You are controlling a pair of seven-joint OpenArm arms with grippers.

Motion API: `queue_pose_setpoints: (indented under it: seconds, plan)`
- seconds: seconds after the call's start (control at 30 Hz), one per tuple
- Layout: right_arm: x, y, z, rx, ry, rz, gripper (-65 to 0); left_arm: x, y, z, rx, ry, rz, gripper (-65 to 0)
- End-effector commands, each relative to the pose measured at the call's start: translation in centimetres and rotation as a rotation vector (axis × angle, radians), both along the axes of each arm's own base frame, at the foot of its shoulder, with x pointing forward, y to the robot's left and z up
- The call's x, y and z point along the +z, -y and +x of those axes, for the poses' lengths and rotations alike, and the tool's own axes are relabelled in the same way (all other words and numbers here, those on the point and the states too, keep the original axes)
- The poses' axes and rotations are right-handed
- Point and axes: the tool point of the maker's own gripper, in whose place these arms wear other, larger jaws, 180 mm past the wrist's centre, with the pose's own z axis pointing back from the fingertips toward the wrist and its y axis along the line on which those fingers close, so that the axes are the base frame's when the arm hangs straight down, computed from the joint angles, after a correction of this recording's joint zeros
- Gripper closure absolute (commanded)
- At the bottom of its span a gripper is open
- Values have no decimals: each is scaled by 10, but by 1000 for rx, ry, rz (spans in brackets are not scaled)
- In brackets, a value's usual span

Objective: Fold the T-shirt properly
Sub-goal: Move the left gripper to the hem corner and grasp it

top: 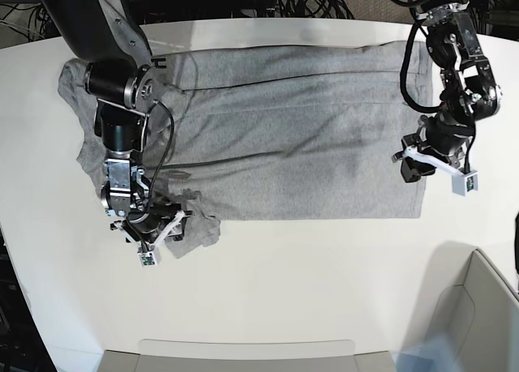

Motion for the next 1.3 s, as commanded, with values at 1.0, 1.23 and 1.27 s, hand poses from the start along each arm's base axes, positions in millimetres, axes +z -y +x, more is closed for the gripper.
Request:
queue_pose_setpoints:
  seconds: [1.0,1.23,1.27]
  plan:
    - [-8,19,-14,62,-111,-52,-246,-71,-87,130,84,-120,97,-295]
    - [-9,19,-15,62,-114,-52,-246,-90,-87,136,58,-111,68,-297]
    - [-10,19,-16,62,-116,-52,-246,-92,-85,136,39,-114,61,-298]
